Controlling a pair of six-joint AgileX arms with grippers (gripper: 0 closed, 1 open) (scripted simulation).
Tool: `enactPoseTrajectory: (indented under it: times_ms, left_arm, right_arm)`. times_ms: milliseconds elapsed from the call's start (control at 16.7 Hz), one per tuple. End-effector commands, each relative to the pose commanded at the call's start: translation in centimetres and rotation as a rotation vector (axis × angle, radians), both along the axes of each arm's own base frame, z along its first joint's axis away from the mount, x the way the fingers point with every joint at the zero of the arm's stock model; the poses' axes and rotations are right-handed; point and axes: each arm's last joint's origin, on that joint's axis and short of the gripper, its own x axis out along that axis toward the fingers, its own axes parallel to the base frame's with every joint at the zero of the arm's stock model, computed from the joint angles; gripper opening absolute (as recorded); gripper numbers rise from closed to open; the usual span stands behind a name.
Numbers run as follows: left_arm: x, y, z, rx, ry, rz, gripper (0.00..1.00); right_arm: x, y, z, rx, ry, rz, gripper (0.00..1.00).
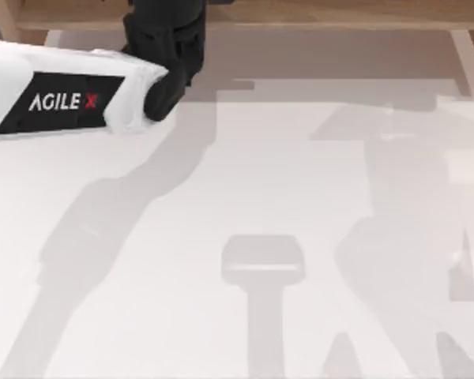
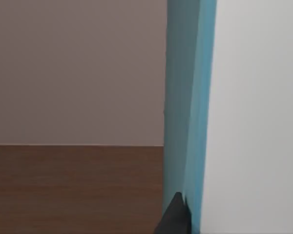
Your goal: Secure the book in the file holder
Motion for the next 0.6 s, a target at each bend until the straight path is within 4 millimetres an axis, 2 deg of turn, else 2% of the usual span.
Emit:
enactPoseTrajectory:
  times_ms: [300,600]
  left_arm:
    - [-0.3,0.1,0.1,0.0,0.004,-0.006,0.0]
    - [-3.2,1.4,2.0,-0.002,0.037,-0.083,0.0]
  right_arm:
    - [0.0,0.0,0.0,0.0,0.0,0.0,1.0]
    - [0.0,0.0,0.0,0.0,0.0,0.0,1.0]
